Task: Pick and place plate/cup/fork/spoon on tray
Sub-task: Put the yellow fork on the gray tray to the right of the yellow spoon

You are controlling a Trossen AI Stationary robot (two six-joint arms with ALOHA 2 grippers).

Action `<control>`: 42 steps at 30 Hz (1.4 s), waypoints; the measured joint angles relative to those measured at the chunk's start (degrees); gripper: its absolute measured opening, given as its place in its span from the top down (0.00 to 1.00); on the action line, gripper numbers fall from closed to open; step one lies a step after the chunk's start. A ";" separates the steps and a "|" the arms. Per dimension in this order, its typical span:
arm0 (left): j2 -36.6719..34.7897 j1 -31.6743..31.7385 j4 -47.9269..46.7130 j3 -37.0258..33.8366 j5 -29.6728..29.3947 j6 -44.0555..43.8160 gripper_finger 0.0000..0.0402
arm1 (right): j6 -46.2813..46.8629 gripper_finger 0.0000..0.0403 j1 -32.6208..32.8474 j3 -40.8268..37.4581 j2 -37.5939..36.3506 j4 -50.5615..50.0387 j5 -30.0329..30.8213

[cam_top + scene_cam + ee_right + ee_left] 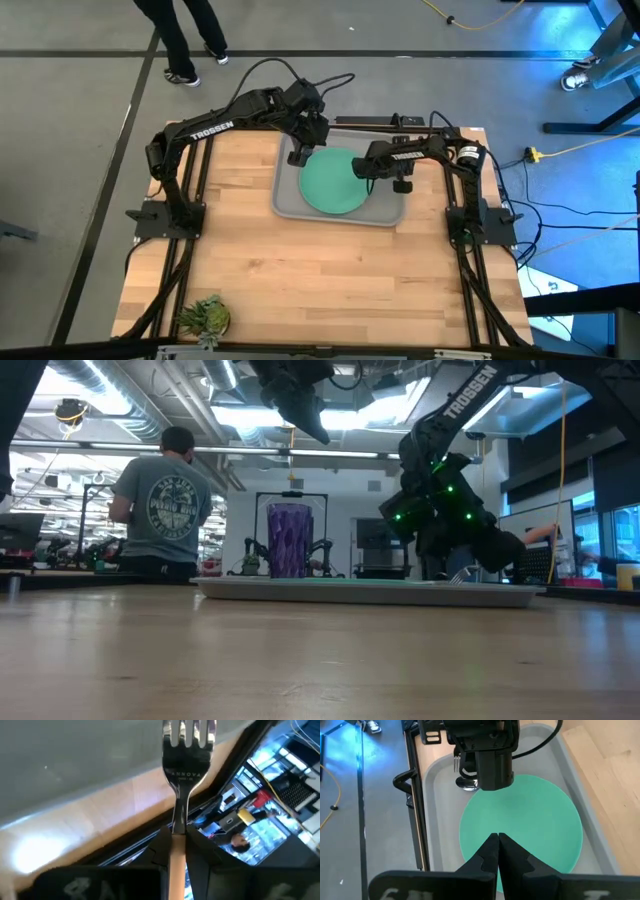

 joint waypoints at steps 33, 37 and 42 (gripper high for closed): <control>0.00 0.00 -0.02 0.00 0.09 0.00 1.00 | 6.28 0.77 2.21 0.63 -0.02 -9.88 -9.33; 0.00 0.02 -0.04 0.00 0.09 -0.02 1.00 | 13.69 0.77 2.16 1.07 -2.32 -10.19 -22.35; 0.00 0.02 -0.41 0.00 0.08 -1.58 1.00 | 18.78 0.77 2.19 0.37 -9.17 -3.11 -32.03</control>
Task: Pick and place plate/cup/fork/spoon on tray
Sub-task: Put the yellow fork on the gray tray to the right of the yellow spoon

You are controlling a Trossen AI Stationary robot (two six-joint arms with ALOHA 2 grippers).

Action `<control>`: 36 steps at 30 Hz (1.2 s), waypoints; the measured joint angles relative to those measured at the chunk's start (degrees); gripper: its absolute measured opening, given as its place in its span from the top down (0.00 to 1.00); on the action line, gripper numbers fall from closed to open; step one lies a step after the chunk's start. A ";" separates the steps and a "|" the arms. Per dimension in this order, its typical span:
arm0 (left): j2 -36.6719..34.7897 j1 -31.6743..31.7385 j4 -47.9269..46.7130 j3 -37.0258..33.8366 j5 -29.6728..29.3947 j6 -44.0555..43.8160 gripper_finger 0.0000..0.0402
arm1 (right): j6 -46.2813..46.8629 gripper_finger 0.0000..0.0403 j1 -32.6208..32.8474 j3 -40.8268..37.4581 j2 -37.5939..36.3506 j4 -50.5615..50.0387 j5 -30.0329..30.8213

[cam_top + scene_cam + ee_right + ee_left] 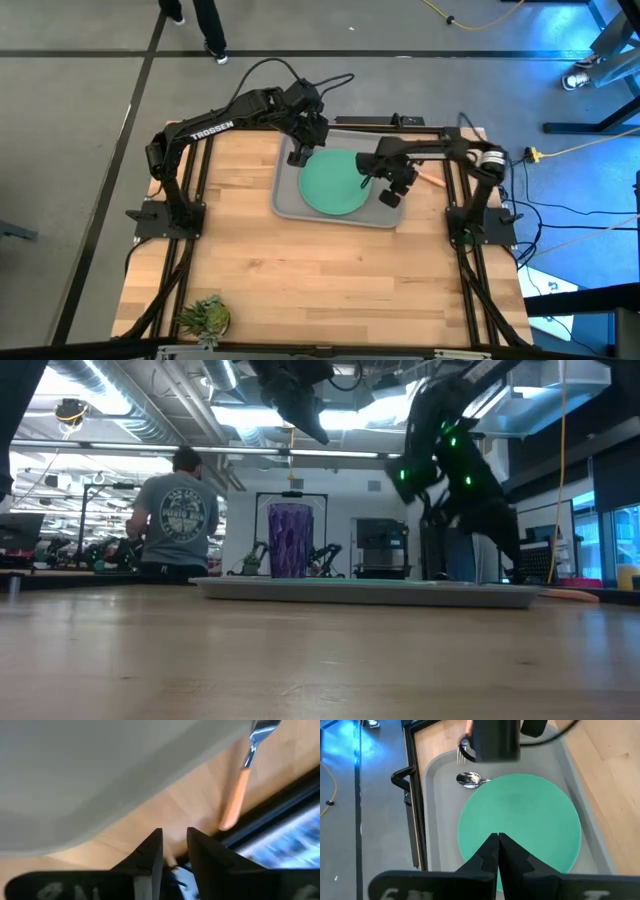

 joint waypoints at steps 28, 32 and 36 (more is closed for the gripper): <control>0.00 1.80 -4.93 0.00 -1.70 -9.86 1.00 | 15.12 0.77 -13.51 -15.11 -10.94 17.92 10.44; 0.00 2.35 -3.96 0.00 -1.74 -12.04 1.00 | 10.41 0.77 -15.79 -19.52 -10.94 24.53 10.42; 0.00 3.05 -2.96 0.00 -1.76 -13.74 1.00 | 7.07 0.77 -17.63 -22.64 -11.24 30.51 11.15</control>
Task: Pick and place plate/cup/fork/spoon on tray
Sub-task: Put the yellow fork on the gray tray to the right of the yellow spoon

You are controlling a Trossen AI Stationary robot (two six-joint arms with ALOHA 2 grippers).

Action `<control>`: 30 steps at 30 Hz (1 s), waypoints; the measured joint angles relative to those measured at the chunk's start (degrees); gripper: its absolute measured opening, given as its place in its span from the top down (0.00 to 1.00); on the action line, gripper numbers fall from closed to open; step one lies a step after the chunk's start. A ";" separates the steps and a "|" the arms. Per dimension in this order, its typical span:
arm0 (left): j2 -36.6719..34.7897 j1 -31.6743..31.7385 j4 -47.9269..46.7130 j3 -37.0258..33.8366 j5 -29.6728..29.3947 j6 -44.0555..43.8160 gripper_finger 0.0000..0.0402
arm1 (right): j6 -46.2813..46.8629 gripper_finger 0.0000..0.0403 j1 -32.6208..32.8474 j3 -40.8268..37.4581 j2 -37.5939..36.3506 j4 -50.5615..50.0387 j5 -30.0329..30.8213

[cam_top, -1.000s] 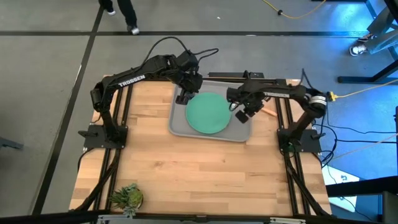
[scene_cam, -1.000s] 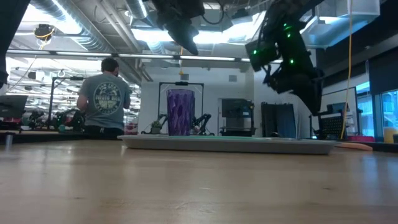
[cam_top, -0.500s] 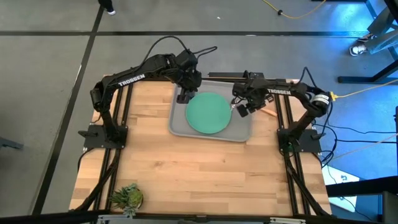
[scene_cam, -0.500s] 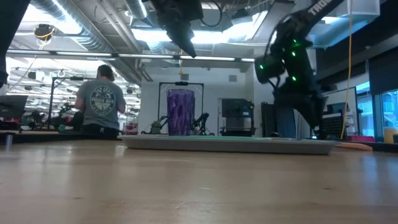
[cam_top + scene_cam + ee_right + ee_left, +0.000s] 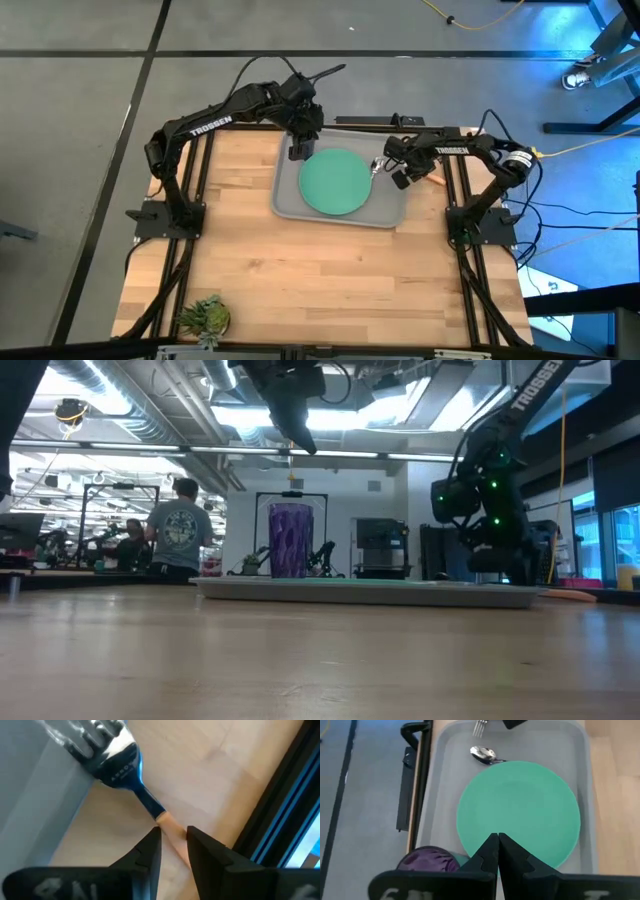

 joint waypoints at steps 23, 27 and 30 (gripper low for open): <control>0.00 1.13 3.94 0.00 -0.37 -2.51 1.00 | -12.47 0.86 -5.15 -1.79 0.22 8.37 1.32; 0.00 1.13 3.94 0.00 -0.37 -2.46 1.00 | -12.59 0.86 -5.19 0.67 0.48 5.63 -0.95; 0.00 1.11 3.87 0.00 -0.38 -2.42 1.00 | -12.79 0.86 -5.19 2.63 0.46 3.97 -3.28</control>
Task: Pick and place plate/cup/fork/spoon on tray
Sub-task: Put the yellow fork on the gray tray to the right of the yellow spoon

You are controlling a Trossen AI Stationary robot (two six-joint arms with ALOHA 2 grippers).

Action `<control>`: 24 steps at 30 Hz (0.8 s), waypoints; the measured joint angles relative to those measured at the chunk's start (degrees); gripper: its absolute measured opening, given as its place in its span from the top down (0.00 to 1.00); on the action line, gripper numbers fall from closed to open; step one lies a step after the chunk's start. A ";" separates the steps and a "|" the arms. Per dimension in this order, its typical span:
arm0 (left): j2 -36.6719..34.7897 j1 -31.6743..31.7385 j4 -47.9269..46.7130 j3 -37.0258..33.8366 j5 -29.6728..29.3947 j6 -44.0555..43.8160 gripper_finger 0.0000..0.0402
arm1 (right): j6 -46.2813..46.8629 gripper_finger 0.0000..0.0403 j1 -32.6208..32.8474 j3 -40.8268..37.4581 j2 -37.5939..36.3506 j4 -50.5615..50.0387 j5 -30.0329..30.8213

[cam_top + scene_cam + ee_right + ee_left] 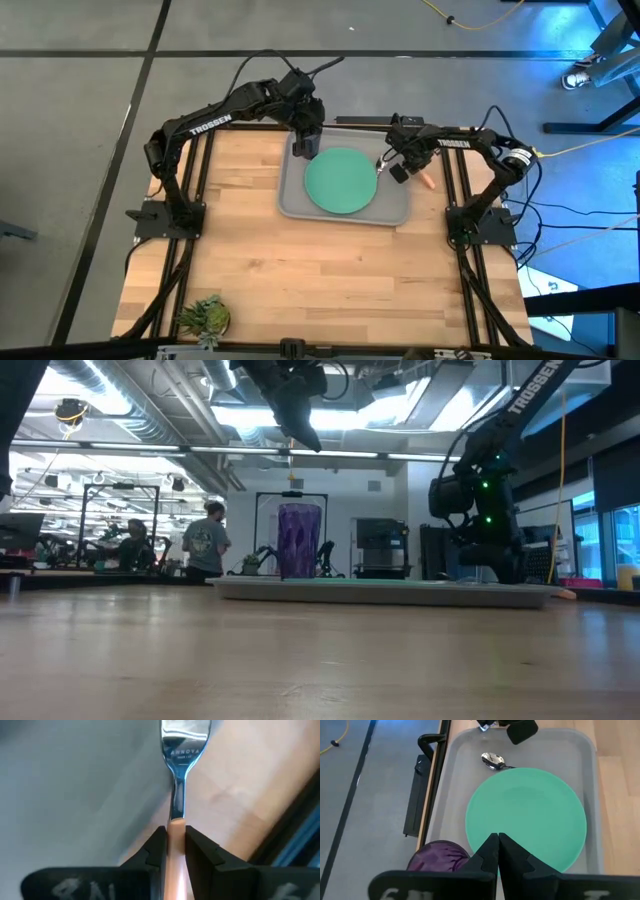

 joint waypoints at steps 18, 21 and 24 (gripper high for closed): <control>0.00 0.00 -0.09 0.00 -0.04 3.01 1.00 | 4.33 0.87 1.30 10.92 -7.67 -13.62 -24.27; 0.00 0.00 -0.19 0.00 -0.03 3.07 1.00 | 7.69 0.87 1.30 11.41 -11.37 -12.94 -30.23; 0.00 0.00 -0.29 0.00 -0.03 3.08 1.00 | 11.54 0.87 1.38 11.44 -14.38 -12.42 -34.91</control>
